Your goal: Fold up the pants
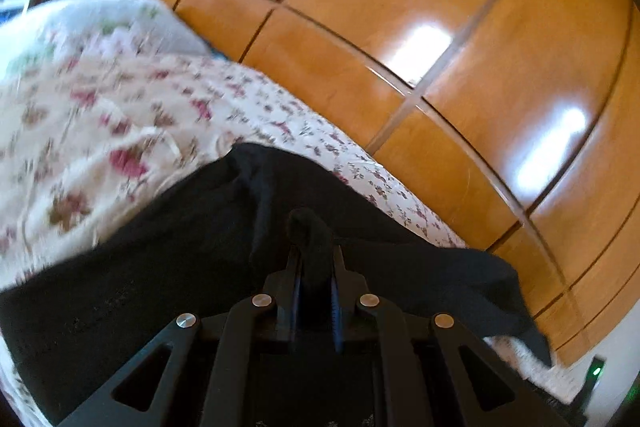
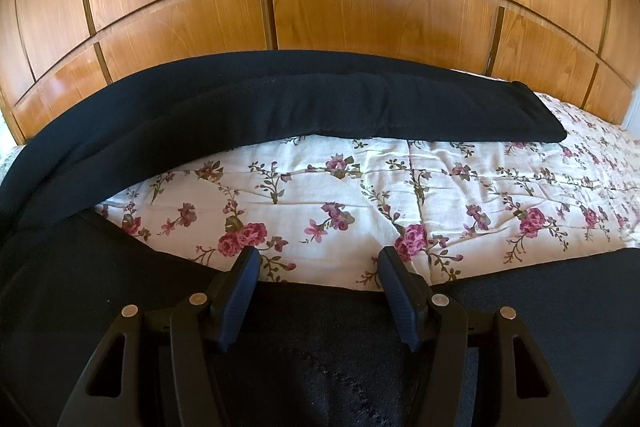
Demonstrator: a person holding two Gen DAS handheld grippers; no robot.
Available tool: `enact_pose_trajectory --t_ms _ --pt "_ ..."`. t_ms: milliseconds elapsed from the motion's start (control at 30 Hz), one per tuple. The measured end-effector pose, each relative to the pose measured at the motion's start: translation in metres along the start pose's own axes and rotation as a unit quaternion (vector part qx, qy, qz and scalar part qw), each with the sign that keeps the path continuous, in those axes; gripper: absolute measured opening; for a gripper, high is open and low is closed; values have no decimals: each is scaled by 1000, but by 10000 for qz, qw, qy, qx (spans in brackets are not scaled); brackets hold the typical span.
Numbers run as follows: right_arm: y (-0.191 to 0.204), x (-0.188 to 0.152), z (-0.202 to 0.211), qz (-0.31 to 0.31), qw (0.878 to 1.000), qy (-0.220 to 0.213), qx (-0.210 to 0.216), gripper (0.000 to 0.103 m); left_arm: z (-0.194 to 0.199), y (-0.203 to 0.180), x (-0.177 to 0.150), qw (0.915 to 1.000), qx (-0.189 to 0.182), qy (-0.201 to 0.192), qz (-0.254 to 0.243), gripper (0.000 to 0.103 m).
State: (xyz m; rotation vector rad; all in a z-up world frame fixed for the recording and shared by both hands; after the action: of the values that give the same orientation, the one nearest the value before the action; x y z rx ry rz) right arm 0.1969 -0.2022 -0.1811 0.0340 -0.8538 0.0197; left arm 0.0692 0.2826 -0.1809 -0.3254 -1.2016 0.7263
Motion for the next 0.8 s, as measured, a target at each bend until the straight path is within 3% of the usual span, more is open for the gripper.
enact_pose_trajectory --t_ms 233,400,567,700,800 --pt "11 9 -2 370 9982 363 -310 63 0 2 -4 9999 -106 0 68 11" --pt "41 58 2 -209 9984 180 488 63 -1 3 -5 9998 -145 14 132 11" --pt "93 103 -15 -885 9841 425 1483 63 -2 5 -6 9997 -176 34 170 11" --pt "132 118 -40 -1404 9684 846 1878 63 -3 6 -6 9996 -191 41 196 11" --pt "153 127 -62 -1597 9648 1101 1776 63 -3 6 -7 9995 -212 48 225 11"
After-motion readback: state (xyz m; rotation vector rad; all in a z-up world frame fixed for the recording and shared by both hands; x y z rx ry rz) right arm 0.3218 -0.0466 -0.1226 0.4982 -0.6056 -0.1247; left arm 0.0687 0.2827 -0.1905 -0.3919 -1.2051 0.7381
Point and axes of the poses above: each gripper's, at about its wrist camera, not at the fingertips, and z roughly against the way its jaws point, y to its left, x to its top, the point moved 6 cm from there along -z, roughly the way its jaws point, and after that the axes turned 10 degrees about -y, right-handed, at the moved point
